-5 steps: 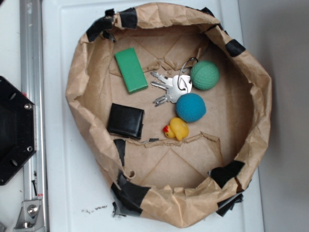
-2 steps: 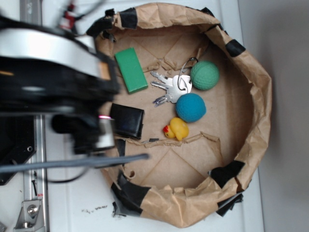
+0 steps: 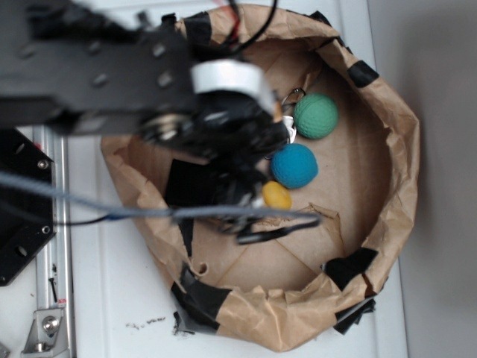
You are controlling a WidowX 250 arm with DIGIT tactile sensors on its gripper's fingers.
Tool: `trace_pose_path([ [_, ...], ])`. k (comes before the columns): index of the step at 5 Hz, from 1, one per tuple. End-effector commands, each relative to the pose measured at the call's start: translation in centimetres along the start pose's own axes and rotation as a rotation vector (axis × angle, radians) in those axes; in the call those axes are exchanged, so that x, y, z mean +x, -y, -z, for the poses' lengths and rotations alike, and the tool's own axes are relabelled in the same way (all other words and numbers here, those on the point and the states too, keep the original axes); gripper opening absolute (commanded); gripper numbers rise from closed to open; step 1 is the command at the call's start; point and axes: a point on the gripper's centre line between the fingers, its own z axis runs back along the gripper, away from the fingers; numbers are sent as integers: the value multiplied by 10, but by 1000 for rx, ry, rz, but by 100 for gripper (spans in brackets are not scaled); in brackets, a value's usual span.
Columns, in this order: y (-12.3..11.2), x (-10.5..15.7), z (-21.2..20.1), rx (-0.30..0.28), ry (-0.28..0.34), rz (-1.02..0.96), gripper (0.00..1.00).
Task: Grab the blue ball.
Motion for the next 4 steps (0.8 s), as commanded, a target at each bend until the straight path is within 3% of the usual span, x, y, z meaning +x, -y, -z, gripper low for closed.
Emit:
trace_pose_path([
  [1,-3,24,58,29,21,57,100],
  [2,12,27,73,-21,35,85,100],
  [3,24,35,60,-76,69,71,0],
  [4,33,37,40,-88,28,44,0],
])
